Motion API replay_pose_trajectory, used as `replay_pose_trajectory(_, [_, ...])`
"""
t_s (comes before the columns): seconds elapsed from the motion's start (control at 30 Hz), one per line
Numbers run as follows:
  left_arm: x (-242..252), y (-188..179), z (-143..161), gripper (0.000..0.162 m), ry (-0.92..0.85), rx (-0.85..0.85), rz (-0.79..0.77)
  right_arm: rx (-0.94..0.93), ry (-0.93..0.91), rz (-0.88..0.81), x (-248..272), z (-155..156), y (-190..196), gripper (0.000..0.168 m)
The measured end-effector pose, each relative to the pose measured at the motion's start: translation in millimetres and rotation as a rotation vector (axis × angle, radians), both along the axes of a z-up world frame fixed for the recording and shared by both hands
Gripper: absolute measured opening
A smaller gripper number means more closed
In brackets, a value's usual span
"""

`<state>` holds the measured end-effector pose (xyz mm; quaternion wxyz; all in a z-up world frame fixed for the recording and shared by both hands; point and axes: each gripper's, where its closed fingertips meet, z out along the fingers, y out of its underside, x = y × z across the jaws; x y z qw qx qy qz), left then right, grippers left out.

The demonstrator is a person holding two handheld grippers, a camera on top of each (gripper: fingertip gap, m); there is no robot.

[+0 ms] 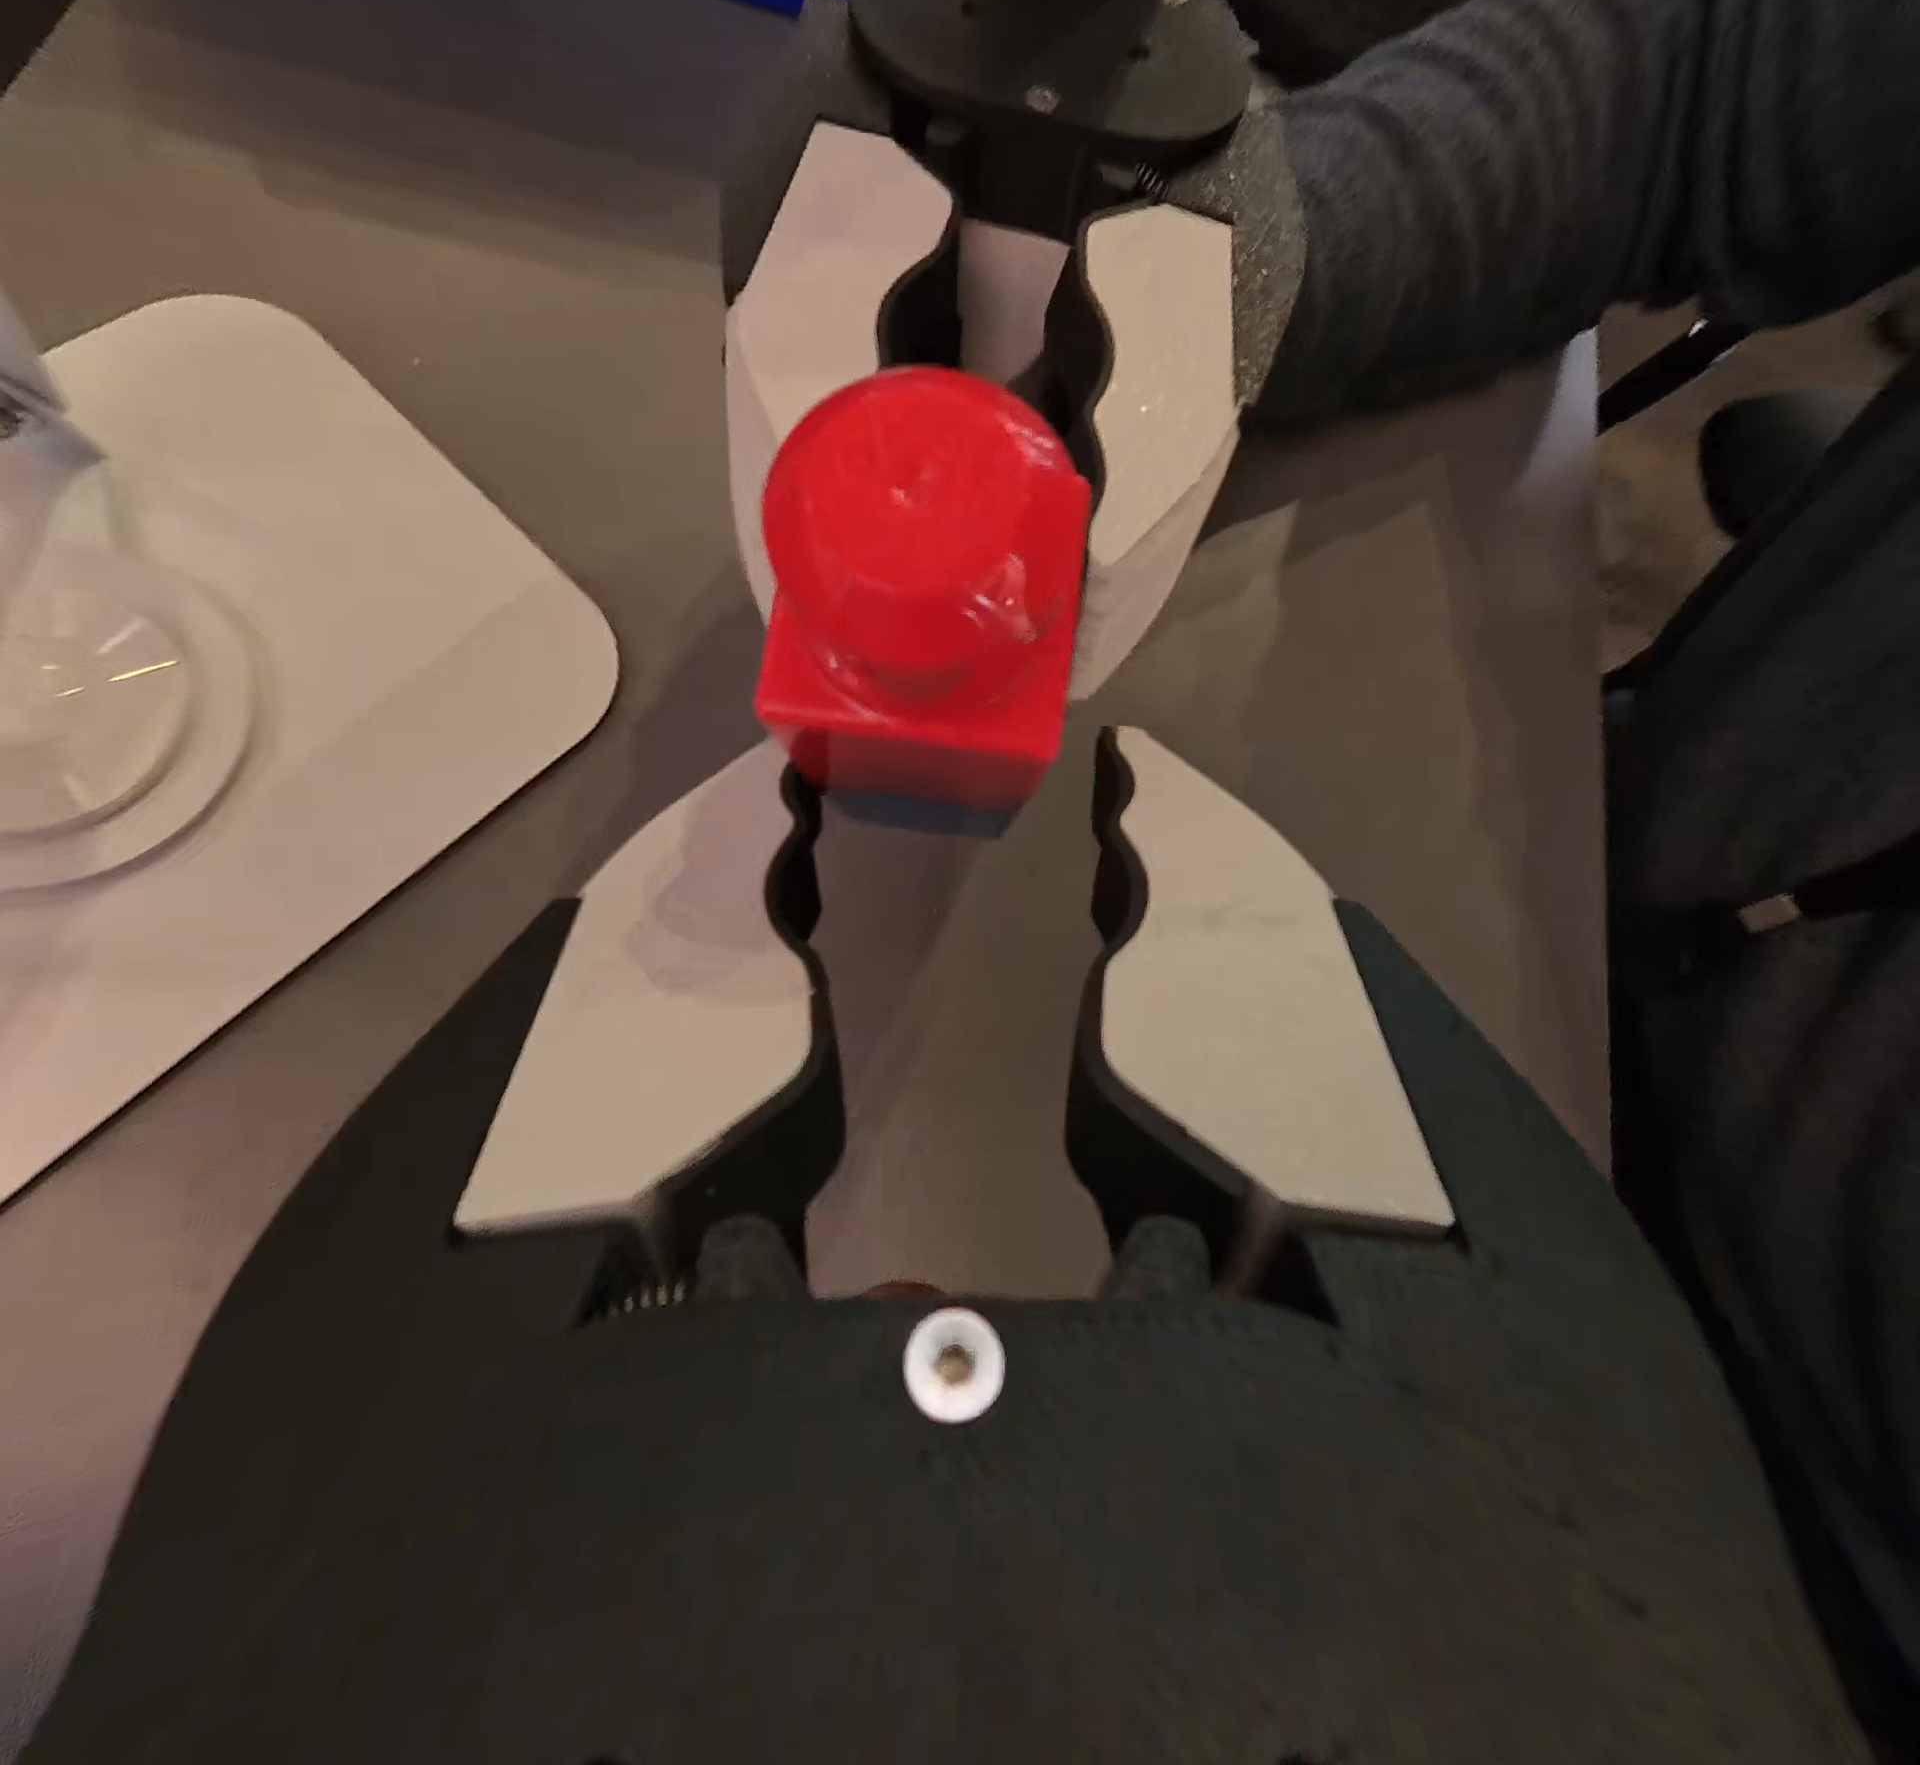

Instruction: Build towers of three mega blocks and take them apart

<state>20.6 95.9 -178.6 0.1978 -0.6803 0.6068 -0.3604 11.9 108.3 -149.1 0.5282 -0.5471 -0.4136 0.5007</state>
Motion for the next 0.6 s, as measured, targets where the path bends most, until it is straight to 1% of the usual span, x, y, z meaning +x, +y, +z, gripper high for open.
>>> replay_pose_trajectory(0.07, [2, 2, -4, 0.037, -0.015, 0.005, 0.012, 0.001, 0.009, 0.011, -1, 2, -3, 0.034])
replay_pose_trajectory(0.13, [1, 3, -5, 0.036, -0.013, 0.0, 0.018, -0.012, 0.0, 0.013, -1, 0, -1, 0.034])
replay_pose_trajectory(0.2, [-2, 2, -9, 0.036, 0.039, 0.019, 0.012, 0.003, -0.024, 0.014, -2, -4, -1, 0.034])
replay_pose_trajectory(0.3, [-6, -2, -16, 0.036, 0.134, 0.047, -0.019, 0.027, -0.025, 0.012, -4, -1, -4, 0.042])
replay_pose_trajectory(0.37, [-5, -6, -20, 0.036, 0.159, 0.062, -0.036, 0.022, -0.036, 0.02, -6, -2, -5, 0.044])
replay_pose_trajectory(0.43, [-5, -7, -25, 0.036, 0.188, 0.085, -0.042, 0.02, -0.042, 0.038, -8, -4, -8, 0.041])
replay_pose_trajectory(0.53, [-4, -11, -29, 0.036, 0.189, 0.071, -0.042, 0.025, -0.054, 0.059, -12, -6, -13, 0.037])
replay_pose_trajectory(0.6, [-4, -12, -32, 0.036, 0.193, 0.088, -0.036, 0.027, -0.068, 0.064, -13, -9, -14, 0.036])
